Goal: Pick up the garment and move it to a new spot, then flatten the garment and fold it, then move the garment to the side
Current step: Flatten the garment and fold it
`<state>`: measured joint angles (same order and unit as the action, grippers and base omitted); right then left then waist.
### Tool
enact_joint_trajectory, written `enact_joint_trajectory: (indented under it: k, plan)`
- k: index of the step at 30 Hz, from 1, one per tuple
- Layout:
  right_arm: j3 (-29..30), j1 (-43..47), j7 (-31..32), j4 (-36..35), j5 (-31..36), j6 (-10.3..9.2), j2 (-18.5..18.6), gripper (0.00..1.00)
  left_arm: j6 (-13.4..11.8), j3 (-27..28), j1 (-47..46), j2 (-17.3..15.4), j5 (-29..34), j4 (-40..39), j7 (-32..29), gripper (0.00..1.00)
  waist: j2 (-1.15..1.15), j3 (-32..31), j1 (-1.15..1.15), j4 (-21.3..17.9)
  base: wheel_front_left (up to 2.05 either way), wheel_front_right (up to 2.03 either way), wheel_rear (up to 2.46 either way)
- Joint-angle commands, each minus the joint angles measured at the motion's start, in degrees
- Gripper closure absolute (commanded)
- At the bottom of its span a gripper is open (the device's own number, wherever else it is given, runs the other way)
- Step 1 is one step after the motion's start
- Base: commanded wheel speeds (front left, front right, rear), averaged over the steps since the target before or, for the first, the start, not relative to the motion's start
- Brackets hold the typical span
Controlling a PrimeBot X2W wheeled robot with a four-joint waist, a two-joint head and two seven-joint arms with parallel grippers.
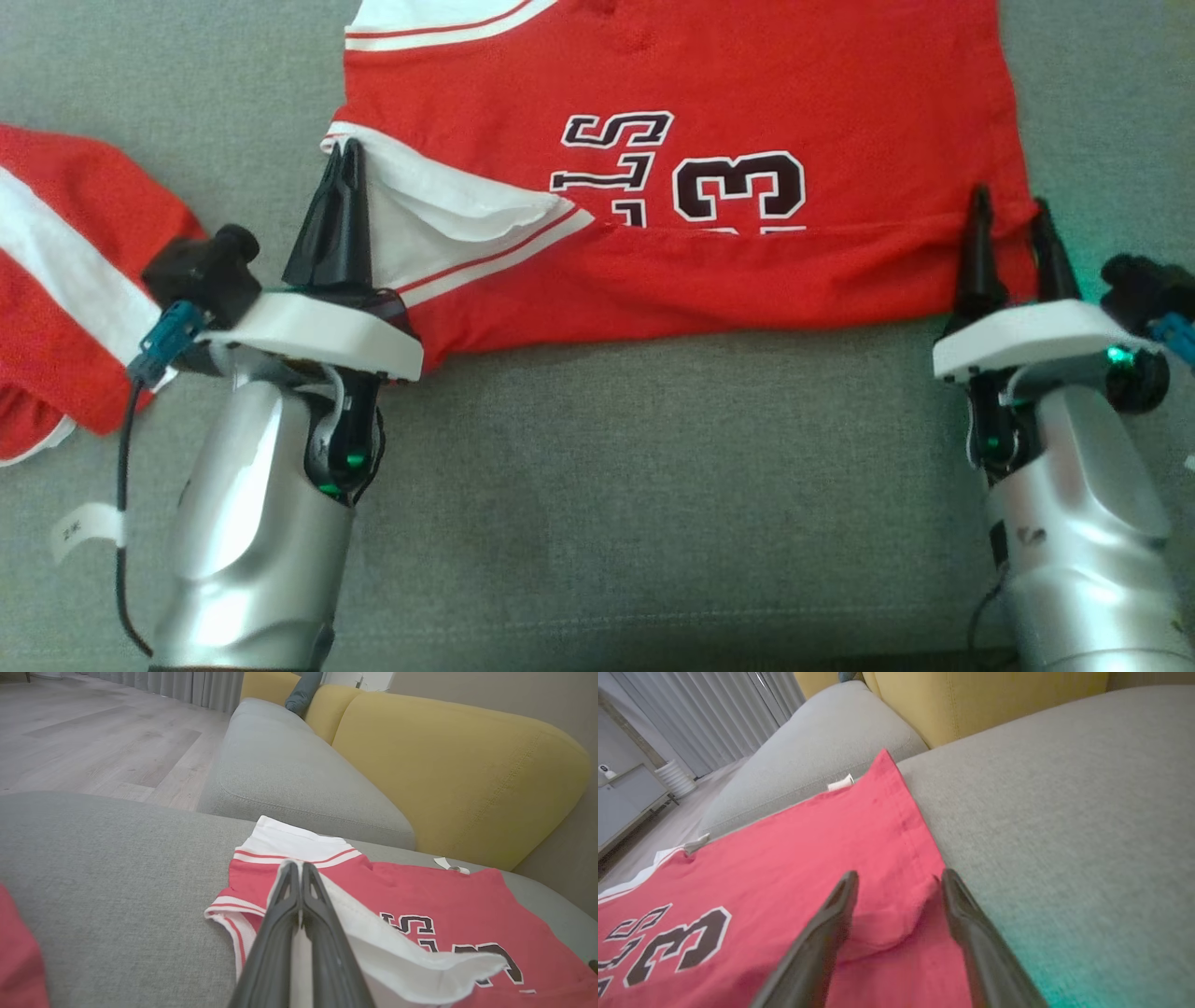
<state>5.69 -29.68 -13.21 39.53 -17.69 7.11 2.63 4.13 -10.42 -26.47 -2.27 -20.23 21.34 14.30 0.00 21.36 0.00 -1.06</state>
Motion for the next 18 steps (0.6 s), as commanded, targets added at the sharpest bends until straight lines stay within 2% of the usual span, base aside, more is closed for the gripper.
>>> enact_joint_trajectory:
  k: [1,9,18]
  plan:
    - [-1.54,-1.41,-0.75,-1.72,-0.45,0.37,0.25,0.00,0.48,1.92,-1.65,-0.69,0.33,-1.44,0.69,0.00,0.00,0.01,0.00,-0.10,0.00,0.00,0.00]
    - [-0.63,-0.94,-1.61,-7.62,-0.14,0.37,0.25,0.00,0.77,1.37,1.08,-0.63,-2.04,-2.82,0.70,0.00,0.00,-1.25,0.00,-0.15,0.00,0.00,0.00]
    - [2.31,6.53,-0.56,-19.55,6.19,0.37,0.25,0.00,1.46,0.32,9.83,-0.94,-3.77,-6.25,-0.04,0.00,0.00,-4.18,0.00,1.33,0.00,0.00,0.00]
